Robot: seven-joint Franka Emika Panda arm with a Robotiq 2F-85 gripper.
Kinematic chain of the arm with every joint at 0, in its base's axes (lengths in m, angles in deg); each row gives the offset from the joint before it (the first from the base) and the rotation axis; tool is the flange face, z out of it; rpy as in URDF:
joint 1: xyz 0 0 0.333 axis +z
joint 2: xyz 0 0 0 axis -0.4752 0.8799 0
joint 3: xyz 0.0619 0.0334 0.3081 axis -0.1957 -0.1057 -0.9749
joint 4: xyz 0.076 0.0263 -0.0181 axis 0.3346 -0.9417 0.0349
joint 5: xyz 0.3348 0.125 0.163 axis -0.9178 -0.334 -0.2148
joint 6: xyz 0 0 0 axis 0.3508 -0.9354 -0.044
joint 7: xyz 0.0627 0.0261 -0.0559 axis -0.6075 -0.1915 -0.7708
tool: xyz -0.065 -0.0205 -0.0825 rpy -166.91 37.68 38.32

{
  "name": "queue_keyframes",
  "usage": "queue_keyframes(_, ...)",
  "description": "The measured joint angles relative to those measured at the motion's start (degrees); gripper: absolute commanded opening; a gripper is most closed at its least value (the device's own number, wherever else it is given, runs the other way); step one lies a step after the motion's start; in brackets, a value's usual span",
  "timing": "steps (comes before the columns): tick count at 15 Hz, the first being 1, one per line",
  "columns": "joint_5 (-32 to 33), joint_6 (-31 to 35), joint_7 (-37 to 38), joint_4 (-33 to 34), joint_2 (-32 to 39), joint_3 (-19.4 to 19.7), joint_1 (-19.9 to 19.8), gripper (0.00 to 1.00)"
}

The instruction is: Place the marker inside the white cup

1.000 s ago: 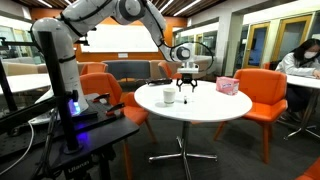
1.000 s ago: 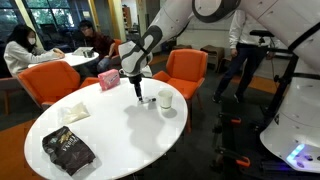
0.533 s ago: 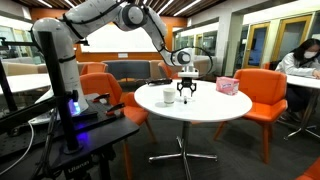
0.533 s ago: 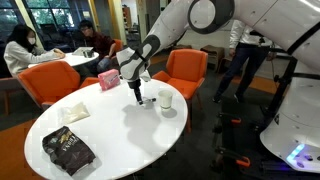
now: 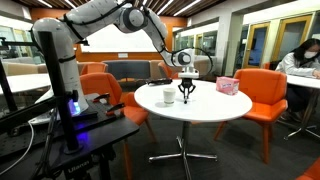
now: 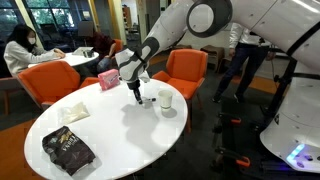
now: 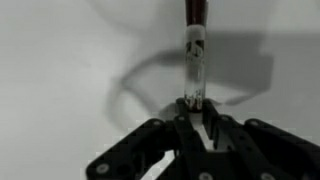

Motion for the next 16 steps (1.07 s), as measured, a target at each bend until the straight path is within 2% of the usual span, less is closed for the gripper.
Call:
queue_keyframes(5,-0.3,0.7,-1.4,-0.1,-1.0,-1.7,-0.9,0.05)
queue_keyframes(8,-1.8,4.5,-4.8,-3.9,-5.1,-4.4,-3.2,0.05)
queue_keyframes(11,-6.4,8.7,-11.7,-12.2,-11.9,-8.8,-7.4,0.05)
queue_keyframes(14,-13.6,8.9,-21.8,-22.3,-19.5,-13.7,-12.5,0.05)
queue_keyframes(16,-18.7,10.5,-28.0,-29.5,-24.8,-14.9,-14.8,0.05)
